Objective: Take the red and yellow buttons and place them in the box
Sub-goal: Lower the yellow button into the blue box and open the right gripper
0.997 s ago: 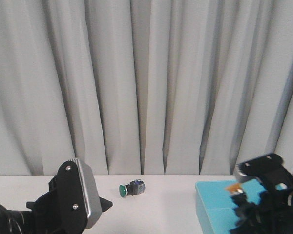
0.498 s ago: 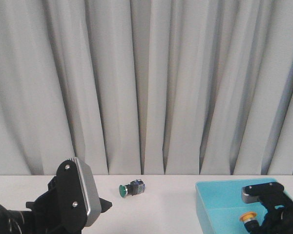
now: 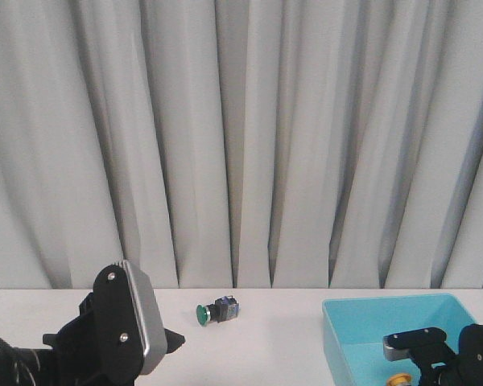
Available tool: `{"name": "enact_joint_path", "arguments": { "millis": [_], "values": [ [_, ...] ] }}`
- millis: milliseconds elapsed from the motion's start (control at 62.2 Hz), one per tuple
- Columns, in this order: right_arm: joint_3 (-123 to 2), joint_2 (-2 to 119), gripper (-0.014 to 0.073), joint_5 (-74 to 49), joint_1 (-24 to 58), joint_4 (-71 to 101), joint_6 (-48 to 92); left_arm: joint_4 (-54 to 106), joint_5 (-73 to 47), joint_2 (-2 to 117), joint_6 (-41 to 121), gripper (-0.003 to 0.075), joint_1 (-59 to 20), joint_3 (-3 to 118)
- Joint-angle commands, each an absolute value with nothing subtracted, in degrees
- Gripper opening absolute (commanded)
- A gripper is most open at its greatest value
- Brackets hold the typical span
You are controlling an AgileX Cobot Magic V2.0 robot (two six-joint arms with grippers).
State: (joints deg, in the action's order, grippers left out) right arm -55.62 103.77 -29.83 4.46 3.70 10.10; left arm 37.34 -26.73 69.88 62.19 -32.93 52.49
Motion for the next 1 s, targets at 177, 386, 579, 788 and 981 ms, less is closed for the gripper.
{"name": "enact_joint_path", "arguments": {
  "millis": [177, 386, 579, 788, 981],
  "values": [
    [-57.37, 101.56, 0.0312, -27.36, 4.12, 3.33, 10.14, 38.85, -24.54, 68.73, 61.61, 0.0587, -32.94, 54.27],
    [-57.37, 101.56, 0.0379, -27.08, 4.12, 3.33, 10.14, 38.85, -24.54, 68.73, 61.61, 0.0587, -32.94, 54.27],
    [-57.37, 97.99, 0.0372, -31.22, 4.12, 3.33, 10.14, 38.85, -24.92, 68.73, 61.61, 0.0587, -32.94, 54.27],
    [-57.37, 87.84, 0.0372, -39.47, 4.12, 3.33, 10.0, 38.85, -24.74, 68.73, 61.61, 0.0587, -32.94, 54.27],
    [-57.37, 76.22, 0.0372, -45.66, 4.12, 3.33, 8.24, 38.85, -24.44, 68.73, 61.61, 0.0587, -32.94, 54.27]
  ]
}}
